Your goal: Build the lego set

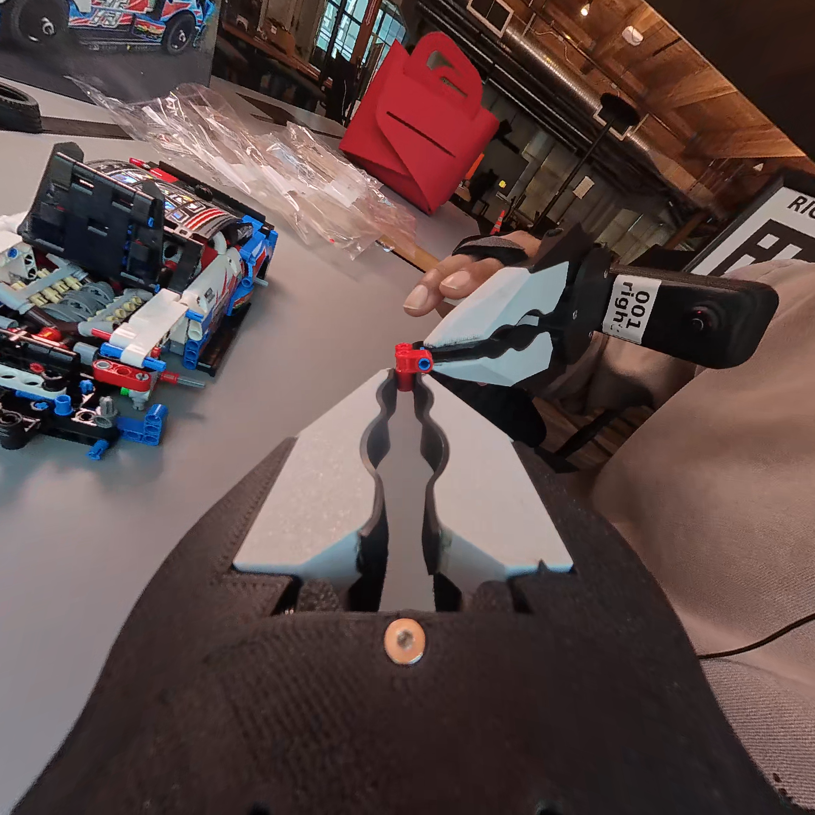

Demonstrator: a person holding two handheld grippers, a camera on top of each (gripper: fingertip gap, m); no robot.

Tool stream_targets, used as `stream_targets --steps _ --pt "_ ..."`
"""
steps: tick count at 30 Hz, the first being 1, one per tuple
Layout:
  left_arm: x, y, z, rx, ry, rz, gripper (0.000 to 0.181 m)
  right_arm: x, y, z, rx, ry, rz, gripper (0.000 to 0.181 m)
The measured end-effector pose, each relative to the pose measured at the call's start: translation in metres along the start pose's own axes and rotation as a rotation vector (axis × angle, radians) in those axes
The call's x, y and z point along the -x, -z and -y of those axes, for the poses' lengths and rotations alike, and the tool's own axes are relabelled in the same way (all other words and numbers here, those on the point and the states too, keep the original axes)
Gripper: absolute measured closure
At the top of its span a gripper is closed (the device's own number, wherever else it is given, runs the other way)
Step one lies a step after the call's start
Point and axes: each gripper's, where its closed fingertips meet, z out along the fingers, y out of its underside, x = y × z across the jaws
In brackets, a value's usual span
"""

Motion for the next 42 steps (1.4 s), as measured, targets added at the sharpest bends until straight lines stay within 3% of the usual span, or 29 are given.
stream_targets --steps 7,17,22,28,33,42 --pt "0.000 0.002 0.003 -0.003 -0.064 0.040 0.175 -0.003 -0.002 0.001 0.018 0.032 -0.035 0.181" --pt "-0.012 0.004 0.017 -0.050 -0.538 0.206 0.175 -0.013 0.013 0.016 -0.098 -0.072 -0.057 0.181" --pt "-0.010 0.008 0.021 -0.060 -0.658 0.269 0.175 -0.011 0.023 -0.005 -0.093 -0.318 0.015 0.176" --pt "-0.011 0.007 0.019 -0.060 -0.677 0.268 0.175 0.023 0.029 -0.055 0.043 -0.653 0.284 0.172" --pt "-0.005 0.005 0.014 -0.040 -0.632 0.259 0.175 0.058 0.030 -0.085 0.171 -0.760 0.504 0.173" --pt "0.018 0.006 0.005 -0.018 -0.355 0.209 0.176 0.076 0.016 -0.100 0.227 -0.654 0.719 0.174"
